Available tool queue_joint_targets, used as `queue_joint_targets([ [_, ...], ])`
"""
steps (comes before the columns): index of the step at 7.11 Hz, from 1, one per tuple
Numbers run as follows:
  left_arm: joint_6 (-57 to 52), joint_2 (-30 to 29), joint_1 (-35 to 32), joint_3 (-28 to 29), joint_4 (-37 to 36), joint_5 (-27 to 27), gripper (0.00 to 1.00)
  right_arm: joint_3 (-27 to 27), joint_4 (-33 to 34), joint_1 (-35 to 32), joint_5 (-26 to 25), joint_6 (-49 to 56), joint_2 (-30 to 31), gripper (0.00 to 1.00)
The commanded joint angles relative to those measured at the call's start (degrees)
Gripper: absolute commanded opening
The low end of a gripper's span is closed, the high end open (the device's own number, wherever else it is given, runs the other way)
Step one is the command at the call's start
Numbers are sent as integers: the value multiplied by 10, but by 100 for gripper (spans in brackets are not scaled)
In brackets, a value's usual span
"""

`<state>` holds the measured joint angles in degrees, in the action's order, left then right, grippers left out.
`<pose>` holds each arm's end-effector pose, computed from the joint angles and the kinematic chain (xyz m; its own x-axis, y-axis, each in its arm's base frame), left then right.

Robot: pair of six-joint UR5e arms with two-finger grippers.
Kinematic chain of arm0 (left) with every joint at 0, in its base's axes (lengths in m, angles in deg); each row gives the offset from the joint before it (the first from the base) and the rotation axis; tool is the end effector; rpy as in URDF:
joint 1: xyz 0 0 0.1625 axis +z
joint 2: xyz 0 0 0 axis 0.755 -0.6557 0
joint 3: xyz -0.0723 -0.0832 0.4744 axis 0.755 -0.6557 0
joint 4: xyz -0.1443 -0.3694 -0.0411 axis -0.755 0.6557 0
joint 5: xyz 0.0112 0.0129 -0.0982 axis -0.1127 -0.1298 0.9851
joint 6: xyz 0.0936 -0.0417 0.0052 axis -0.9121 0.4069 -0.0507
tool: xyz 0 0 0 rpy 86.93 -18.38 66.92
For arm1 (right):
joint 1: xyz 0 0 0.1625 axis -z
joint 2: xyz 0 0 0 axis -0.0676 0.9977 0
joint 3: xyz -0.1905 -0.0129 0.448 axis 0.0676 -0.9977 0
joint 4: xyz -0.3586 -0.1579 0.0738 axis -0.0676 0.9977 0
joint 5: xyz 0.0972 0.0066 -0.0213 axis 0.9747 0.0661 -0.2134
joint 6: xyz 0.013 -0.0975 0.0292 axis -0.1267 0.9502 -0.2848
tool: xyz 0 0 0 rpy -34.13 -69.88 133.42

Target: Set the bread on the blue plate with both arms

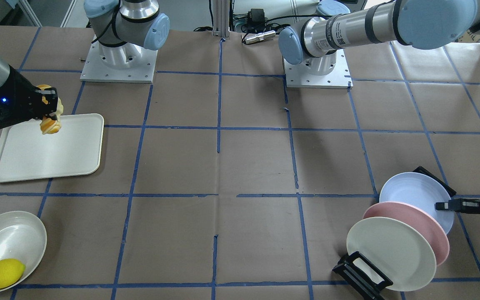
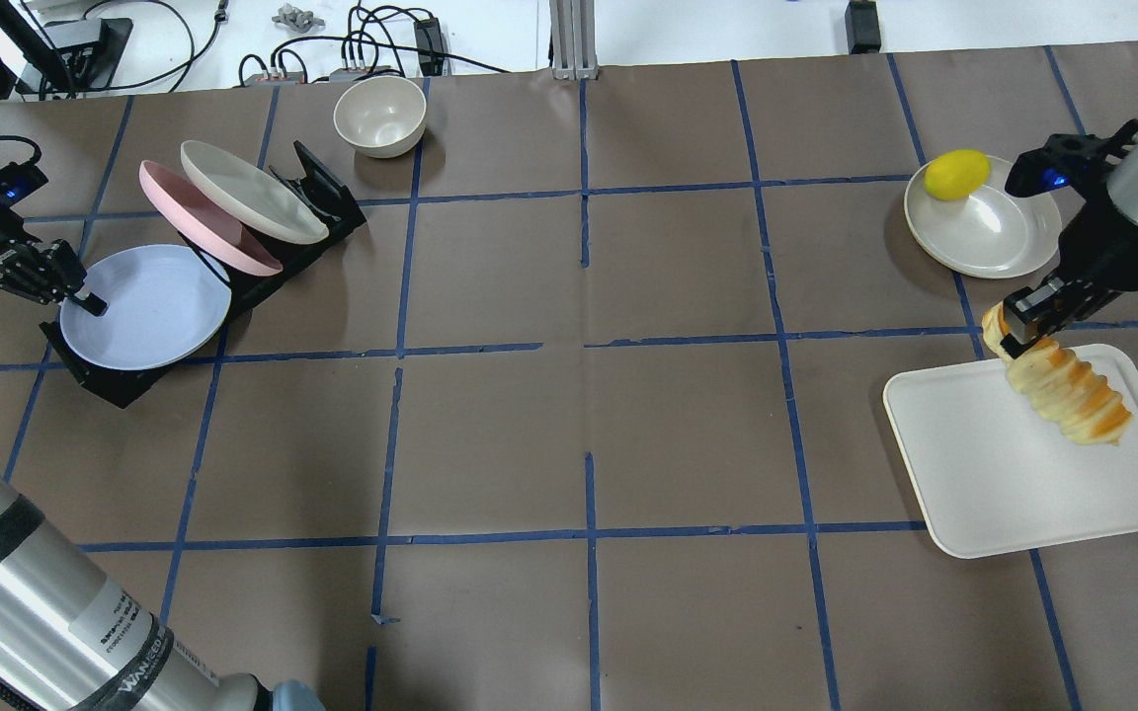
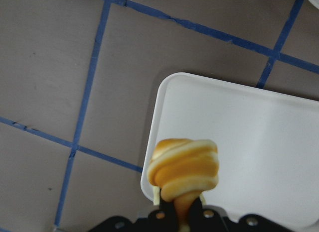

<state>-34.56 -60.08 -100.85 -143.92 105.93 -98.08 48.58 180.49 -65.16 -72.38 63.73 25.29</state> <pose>0.3459 -0.6818 0.2426 -0.8960 -0.0193 0.4436 0.1125 0.9565 0.2690 -0.0276 -0.4480 0.4522 -0.9451 -0.3024 -0.1241 -0.3179 0.9387 0.1336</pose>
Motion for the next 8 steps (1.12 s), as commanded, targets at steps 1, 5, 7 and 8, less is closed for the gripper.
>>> queue_joint_targets([
  [1, -1, 12, 0, 1, 0, -1, 13, -82, -118, -83, -6, -148, 27, 11],
  [5, -50, 66, 9, -2, 1, -42, 13, -92, -120, -205, -8, -278, 31, 10],
  [7, -50, 117, 28, -14, 21, -80, 11, -91, -120, -205, -7, -275, 29, 10],
  [8, -48, 151, 25, -18, 45, -81, 11, -91, -119, -205, -7, -275, 29, 10],
])
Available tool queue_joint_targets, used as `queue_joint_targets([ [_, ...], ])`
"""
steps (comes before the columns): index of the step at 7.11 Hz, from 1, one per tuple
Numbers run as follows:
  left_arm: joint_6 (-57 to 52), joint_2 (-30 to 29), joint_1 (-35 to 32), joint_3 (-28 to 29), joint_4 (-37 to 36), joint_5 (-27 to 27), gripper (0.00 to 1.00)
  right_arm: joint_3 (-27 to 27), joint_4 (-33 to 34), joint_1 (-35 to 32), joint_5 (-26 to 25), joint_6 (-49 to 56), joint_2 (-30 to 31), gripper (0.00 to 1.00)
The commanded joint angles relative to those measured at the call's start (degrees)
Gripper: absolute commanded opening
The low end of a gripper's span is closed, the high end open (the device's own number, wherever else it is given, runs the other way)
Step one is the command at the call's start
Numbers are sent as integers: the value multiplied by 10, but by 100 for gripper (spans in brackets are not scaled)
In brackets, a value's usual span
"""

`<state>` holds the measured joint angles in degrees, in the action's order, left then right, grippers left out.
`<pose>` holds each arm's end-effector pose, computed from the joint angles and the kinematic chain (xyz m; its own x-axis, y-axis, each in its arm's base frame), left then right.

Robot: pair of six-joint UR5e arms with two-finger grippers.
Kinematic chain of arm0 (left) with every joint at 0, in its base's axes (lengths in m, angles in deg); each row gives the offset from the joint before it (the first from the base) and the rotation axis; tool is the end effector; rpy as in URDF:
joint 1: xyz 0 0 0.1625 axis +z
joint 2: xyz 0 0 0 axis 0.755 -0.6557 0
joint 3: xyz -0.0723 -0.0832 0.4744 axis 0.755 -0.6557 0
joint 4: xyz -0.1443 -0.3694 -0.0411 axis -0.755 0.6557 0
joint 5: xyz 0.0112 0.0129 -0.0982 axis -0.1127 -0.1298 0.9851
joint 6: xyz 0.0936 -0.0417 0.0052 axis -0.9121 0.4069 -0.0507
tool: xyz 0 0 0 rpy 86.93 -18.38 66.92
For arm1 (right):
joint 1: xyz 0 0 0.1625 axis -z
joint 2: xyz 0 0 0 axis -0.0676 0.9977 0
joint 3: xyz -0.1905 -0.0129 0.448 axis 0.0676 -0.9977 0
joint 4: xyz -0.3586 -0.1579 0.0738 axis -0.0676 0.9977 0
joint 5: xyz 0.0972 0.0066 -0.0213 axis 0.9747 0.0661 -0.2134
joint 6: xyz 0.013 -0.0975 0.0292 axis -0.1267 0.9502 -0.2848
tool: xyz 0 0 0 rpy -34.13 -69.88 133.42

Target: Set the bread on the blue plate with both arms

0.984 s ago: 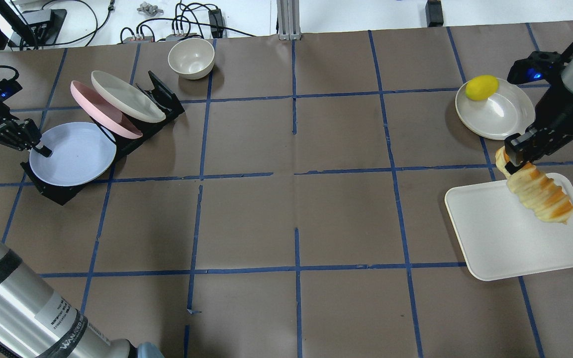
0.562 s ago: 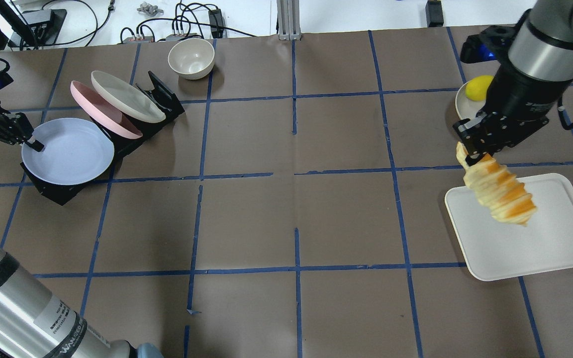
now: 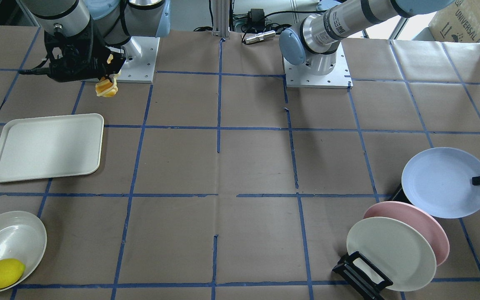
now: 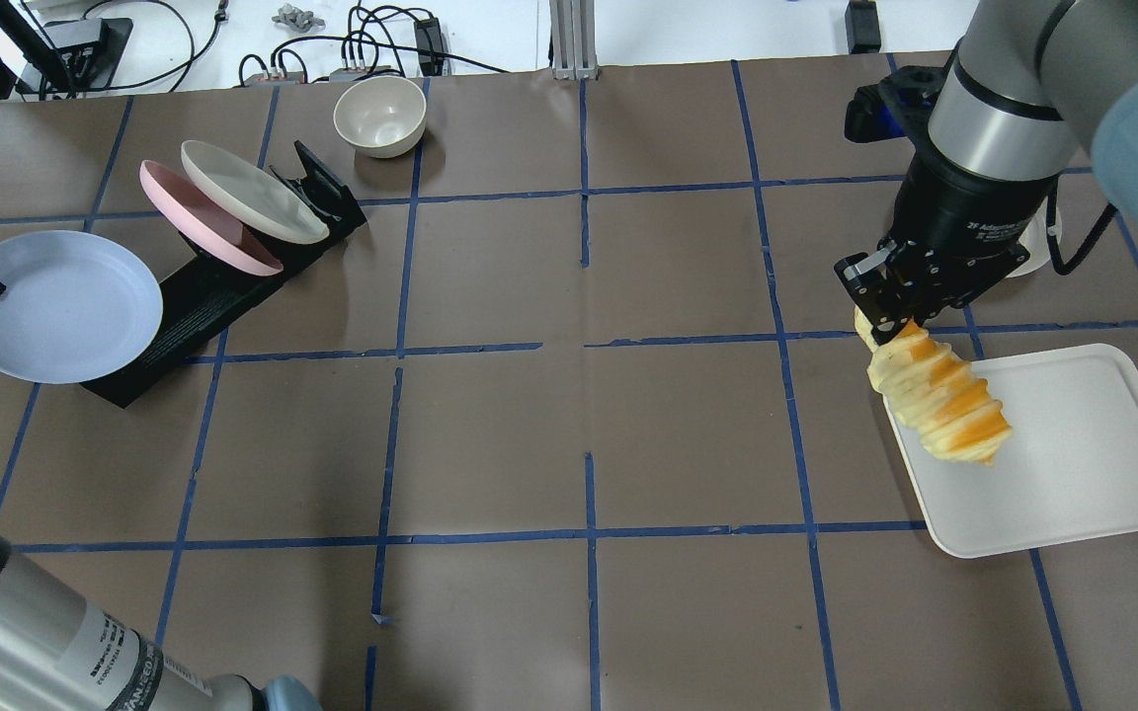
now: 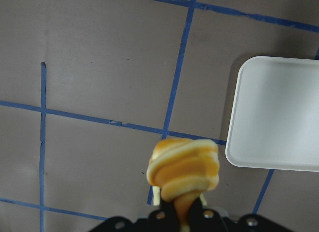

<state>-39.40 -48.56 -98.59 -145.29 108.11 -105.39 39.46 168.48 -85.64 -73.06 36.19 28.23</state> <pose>0.3560 -0.6282 0.3771 -0.9498 0.0902 0.2997 0.1631 0.9598 0.2283 0.1298 -0.4127 0.5292 -0.9808 -0.1913 -0.0367 -0.1948 0.9647 0.1773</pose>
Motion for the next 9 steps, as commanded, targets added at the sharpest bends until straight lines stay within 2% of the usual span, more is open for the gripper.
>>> queue_joint_targets([
  [1, 11, 73, -1, -19, 35, -7, 11, 1, 2, 0, 0, 1, -1, 10],
  [2, 26, 116, -13, -51, 35, -6, 11, 1, 2, 0, 0, 0, -1, 11],
  [4, 104, 187, -93, -107, 29, -5, 11, 1, 1, 1, 0, 1, -1, 11],
  [6, 204, 210, -203, -134, 27, 8, 11, 1, 0, 1, -1, 1, -1, 11],
  [7, 244, 205, -256, -143, 26, 40, 11, 6, -1, 6, 0, 3, -1, 11],
  [8, 253, 192, -302, -151, -4, 79, 11, 9, 1, 6, 0, 7, 0, 11],
  [9, 273, 188, -342, -173, -53, 95, 11, 9, 2, 6, 0, 6, 0, 12],
])
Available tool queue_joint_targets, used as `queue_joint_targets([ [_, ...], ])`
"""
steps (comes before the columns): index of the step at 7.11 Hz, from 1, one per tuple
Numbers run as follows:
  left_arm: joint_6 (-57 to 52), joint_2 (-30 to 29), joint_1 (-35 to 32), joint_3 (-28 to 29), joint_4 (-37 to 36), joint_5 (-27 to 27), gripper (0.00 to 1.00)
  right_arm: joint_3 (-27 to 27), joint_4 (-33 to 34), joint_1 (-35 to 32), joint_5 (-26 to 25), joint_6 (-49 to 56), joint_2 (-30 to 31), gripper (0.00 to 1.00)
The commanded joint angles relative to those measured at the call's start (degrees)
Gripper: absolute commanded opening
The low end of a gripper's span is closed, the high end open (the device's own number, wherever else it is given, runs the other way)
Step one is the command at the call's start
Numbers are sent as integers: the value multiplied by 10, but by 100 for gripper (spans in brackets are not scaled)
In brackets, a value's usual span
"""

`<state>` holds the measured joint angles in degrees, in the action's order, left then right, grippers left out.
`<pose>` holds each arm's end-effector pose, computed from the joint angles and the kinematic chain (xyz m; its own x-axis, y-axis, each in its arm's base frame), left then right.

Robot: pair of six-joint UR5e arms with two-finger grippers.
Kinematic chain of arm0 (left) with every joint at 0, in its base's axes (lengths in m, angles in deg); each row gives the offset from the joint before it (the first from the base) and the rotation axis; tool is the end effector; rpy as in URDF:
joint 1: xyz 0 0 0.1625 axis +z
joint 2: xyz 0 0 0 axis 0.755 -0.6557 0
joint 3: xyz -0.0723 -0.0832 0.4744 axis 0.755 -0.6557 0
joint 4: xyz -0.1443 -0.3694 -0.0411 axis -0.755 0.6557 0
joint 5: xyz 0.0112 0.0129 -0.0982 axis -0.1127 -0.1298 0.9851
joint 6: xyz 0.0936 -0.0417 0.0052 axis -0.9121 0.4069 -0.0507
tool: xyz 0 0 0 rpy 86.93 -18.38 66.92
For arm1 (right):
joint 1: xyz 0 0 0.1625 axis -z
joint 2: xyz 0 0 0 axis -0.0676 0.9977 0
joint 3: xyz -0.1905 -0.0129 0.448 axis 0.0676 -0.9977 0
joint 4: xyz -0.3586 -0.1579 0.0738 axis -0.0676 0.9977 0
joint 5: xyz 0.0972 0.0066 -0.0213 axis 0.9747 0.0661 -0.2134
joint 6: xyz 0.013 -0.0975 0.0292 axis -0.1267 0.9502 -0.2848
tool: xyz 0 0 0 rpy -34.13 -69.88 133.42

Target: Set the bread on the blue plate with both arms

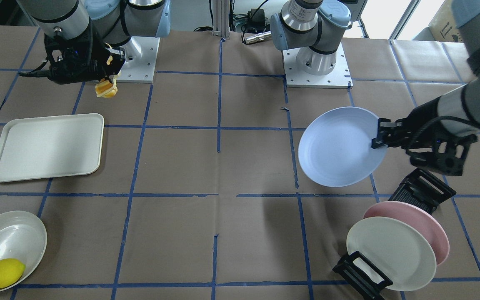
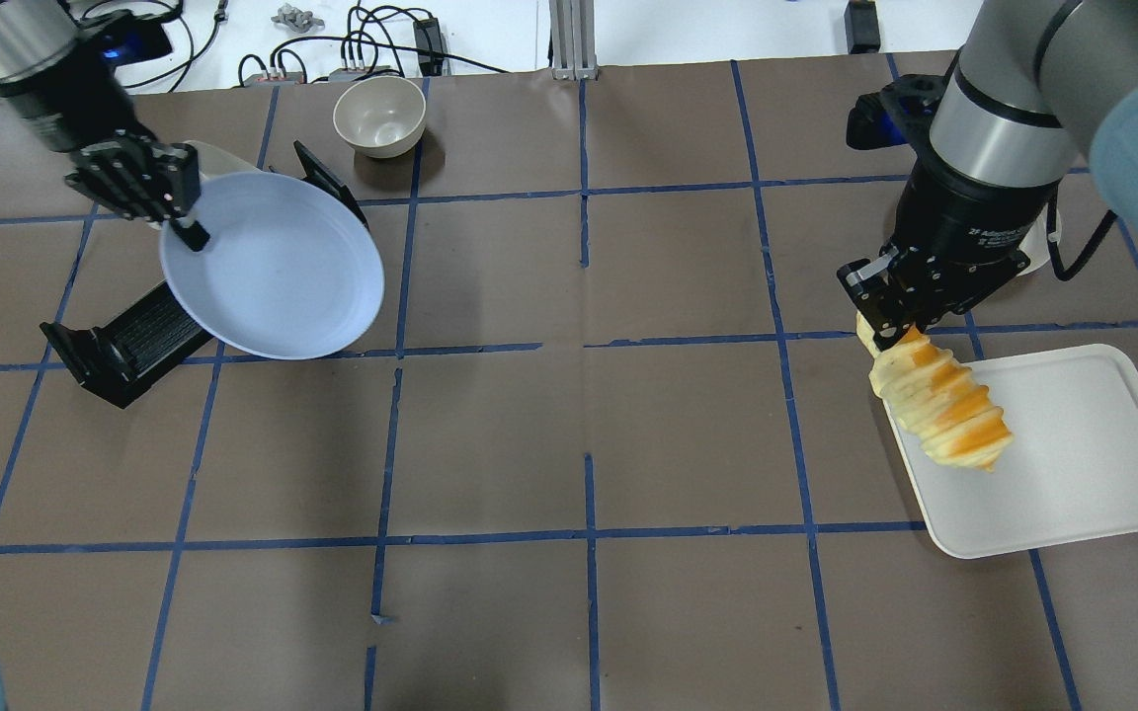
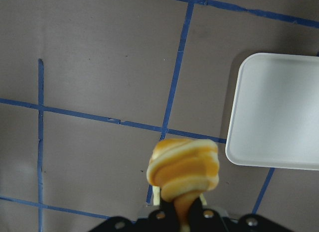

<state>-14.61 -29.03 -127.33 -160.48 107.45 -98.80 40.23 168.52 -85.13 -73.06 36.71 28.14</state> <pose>-0.0287 -0.5926 0.4833 -0.9576 0.1518 0.2447 0.2059 0.9550 0.2135 0.1261 -0.4129 0.5225 -0.9808 -0.1908 -0.0413 -0.1952 0.9620 0.1907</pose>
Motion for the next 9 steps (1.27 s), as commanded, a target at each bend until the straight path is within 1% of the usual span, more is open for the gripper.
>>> queue_joint_targets([
  [1, 68, -10, -93, -55, -108, 30, 11, 2, 2, 1, 0, 2, 0, 12],
  [2, 99, -12, -128, -92, -174, 44, 11, 2, 2, 2, 0, 2, 0, 12],
  [3, 128, -28, -157, -116, -230, 79, 11, 2, 2, 2, 0, 2, 0, 12],
  [4, 191, -54, -185, -123, -288, 91, 11, 2, 2, 1, 0, 2, 0, 11],
  [5, 214, -74, -214, -117, -312, 89, 11, 3, 1, 1, 2, 2, 0, 11],
  [6, 215, -87, -217, -111, -314, 91, 11, 4, 1, -3, 2, 2, 0, 11],
  [7, 216, -102, -215, -117, -320, 115, 11, 4, 2, -4, 4, 1, 0, 11],
  [8, 214, -114, -213, -128, -344, 118, 11, -1, 37, -10, 4, -11, -25, 10],
  [9, 214, -116, -203, -130, -340, 115, 11, -8, 83, -25, 9, -22, -73, 10],
])
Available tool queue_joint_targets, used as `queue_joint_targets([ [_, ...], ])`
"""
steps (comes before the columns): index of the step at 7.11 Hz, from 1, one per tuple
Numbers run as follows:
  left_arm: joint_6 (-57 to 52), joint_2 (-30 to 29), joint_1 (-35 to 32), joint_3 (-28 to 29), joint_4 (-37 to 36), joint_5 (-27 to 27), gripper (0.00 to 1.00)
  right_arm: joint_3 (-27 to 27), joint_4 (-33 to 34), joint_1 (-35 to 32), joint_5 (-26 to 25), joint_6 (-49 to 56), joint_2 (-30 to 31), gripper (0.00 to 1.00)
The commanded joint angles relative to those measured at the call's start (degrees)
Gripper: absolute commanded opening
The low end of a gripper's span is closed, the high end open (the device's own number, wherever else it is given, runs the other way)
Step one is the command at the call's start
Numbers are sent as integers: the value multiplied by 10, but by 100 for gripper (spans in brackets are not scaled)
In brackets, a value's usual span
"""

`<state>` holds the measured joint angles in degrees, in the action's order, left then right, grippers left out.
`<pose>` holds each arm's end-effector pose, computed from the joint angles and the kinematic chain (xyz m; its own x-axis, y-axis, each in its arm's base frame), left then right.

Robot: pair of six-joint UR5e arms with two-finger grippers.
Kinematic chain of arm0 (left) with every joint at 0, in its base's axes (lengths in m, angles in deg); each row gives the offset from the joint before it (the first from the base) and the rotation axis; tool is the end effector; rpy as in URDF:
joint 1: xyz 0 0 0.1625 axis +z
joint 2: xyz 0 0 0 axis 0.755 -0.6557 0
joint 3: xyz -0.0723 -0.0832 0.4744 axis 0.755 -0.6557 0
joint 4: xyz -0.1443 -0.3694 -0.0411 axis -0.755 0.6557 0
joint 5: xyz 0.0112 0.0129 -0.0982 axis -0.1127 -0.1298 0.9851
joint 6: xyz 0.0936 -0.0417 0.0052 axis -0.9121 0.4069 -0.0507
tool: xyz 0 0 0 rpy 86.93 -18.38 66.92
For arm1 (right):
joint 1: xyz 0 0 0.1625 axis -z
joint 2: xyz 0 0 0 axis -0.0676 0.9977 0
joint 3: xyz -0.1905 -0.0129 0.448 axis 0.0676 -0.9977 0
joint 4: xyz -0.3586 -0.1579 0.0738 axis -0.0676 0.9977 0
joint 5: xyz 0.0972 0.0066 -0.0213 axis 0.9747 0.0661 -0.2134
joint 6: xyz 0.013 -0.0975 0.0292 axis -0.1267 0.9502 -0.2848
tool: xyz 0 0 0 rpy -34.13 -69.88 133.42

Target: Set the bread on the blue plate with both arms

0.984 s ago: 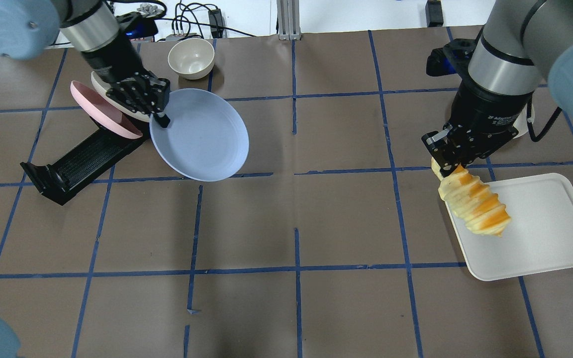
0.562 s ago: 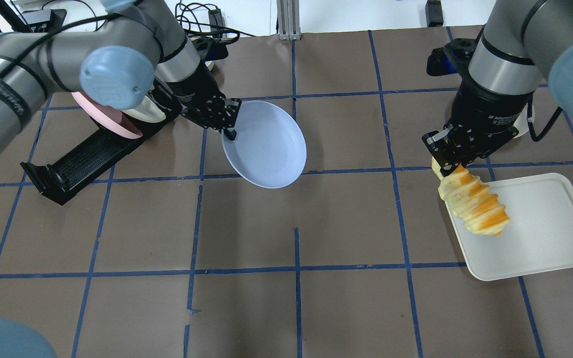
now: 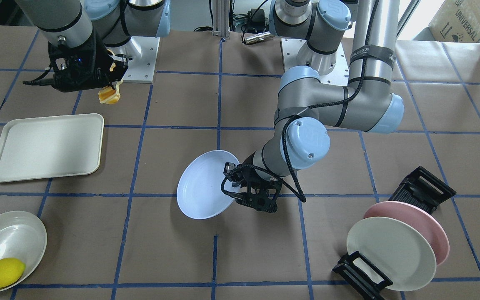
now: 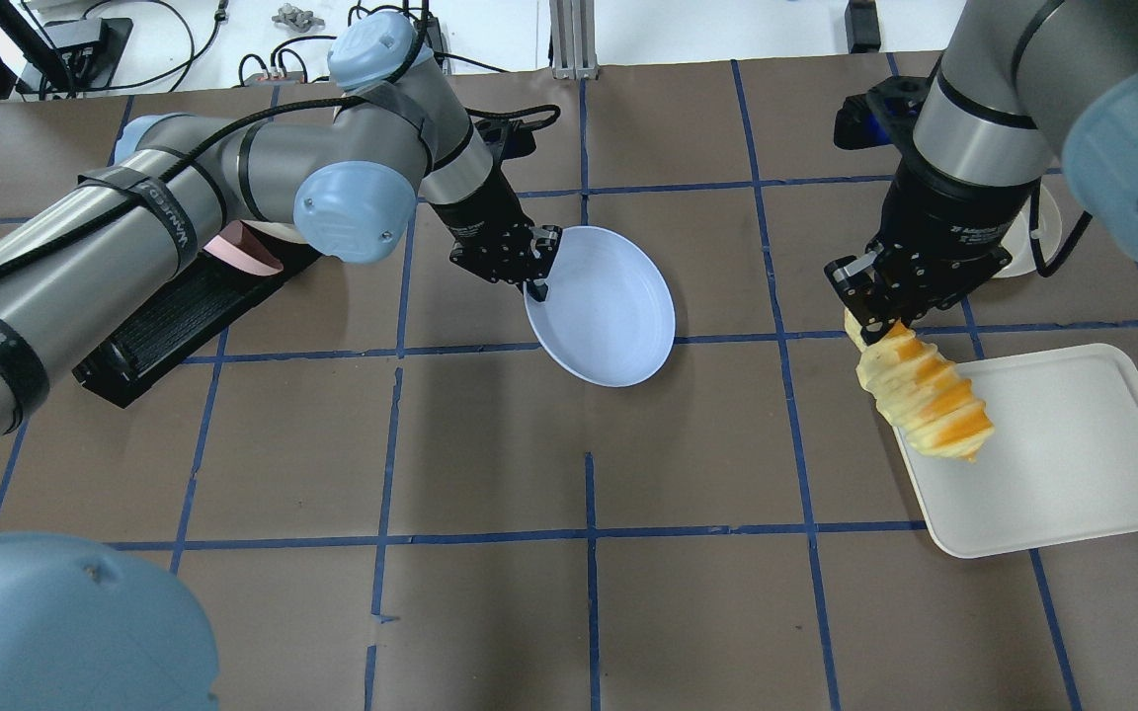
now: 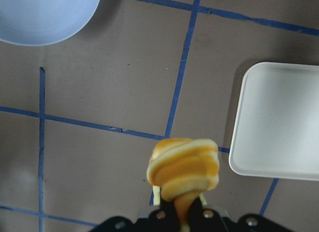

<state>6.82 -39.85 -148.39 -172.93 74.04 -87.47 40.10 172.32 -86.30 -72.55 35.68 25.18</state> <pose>-0.2702 -0.6071 0.3217 -0.9289 0.1492 0.3388 0.1960 0.9746 0.1082 0.1355 -0.4366 0.5069 -0.9803 -0.1926 -0.0432 -0.1972 0.9649 0.1734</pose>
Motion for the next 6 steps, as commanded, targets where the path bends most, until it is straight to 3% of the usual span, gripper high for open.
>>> queue_joint_targets([
  [1, 0, -8, 10, -11, -4, 2, 17, -9, 73, -46, 8, -13, -66, 10],
  [2, 1, -10, 8, -18, -9, 2, 27, -13, 119, -69, 7, -26, -101, 10],
  [3, 1, -5, 8, -19, -8, -2, 82, -16, 149, -85, 8, -38, -136, 11],
  [4, 0, 10, 17, -17, -3, -6, 100, -24, 177, -92, 6, -43, -164, 11],
  [6, -2, 60, 65, -4, 58, -39, 100, -71, 199, -118, 6, -62, -224, 12],
])
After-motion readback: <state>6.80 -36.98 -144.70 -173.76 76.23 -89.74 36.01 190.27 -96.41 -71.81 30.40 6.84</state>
